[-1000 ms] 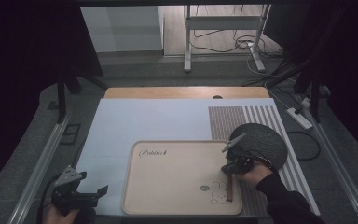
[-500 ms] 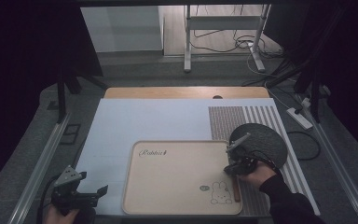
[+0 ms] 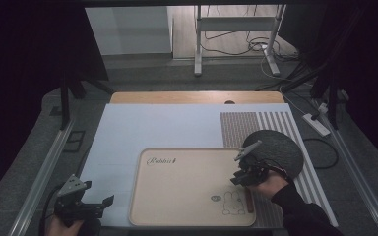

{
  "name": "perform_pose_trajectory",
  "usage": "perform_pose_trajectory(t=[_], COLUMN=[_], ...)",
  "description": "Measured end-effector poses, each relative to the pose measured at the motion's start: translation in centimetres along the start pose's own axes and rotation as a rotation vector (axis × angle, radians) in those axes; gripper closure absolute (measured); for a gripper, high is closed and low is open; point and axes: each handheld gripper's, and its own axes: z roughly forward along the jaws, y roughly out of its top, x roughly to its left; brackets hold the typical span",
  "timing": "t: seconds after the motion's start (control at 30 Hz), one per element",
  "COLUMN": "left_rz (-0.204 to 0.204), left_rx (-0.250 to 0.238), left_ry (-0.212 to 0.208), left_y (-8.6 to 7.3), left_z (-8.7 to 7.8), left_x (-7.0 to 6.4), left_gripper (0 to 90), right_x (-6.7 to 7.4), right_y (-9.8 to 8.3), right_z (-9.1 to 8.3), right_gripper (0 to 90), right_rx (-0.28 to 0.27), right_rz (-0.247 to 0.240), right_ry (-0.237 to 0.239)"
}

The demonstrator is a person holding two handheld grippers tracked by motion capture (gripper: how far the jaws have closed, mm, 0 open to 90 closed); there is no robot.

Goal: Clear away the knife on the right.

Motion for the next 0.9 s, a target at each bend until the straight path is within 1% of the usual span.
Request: perform_pose_trajectory(t=[0.1,0.3,0.4,0.43,0.5,0.53,0.6,0.7,0.77,0.9], left_rz=[0.000,0.000,0.000,0.000,-0.001,-0.001,-0.002,-0.002,-0.004,-0.003], left_rx=[0.000,0.000,0.000,0.000,-0.001,-0.001,-0.001,-0.001,-0.002,-0.001], left_ry=[0.000,0.000,0.000,0.000,0.000,-0.001,-0.001,-0.001,-0.001,-0.001], left_y=[0.0,0.0,0.0,0.0,0.0,0.0,0.0,0.0,0.0,0.0], left_z=[0.0,0.0,0.0,0.0,0.0,0.0,0.0,0.0,0.0,0.0], left_x=[0.0,0.0,0.0,0.0,0.0,0.0,0.0,0.0,0.0,0.0], left_gripper=[2.5,2.5,2.5,2.5,2.5,2.5,2.5,2.5,2.5,2.5], right_x=[0.1,0.2,0.3,0.3,0.4,0.5,0.5,0.4,0.4,0.2], right_y=[0.2,0.5,0.6,0.6,0.6,0.5,0.4,0.0,-0.4,-1.3], right_z=[-0.1,-0.3,-0.4,-0.4,-0.6,-0.6,-0.8,-1.2,-1.5,-2.2], right_gripper=[59.3,43.3,31.3,25.6,15.2,10.1,7.6,7.0,2.2,0.0], right_rx=[-0.008,-0.039,-0.048,-0.056,-0.068,-0.077,-0.082,-0.101,-0.123,-0.168], right_rz=[-0.001,0.014,0.014,0.008,0.014,0.014,0.013,0.030,0.032,0.056], right_ry=[-0.016,-0.013,-0.016,-0.025,-0.050,-0.079,-0.112,-0.102,-0.113,-0.138])
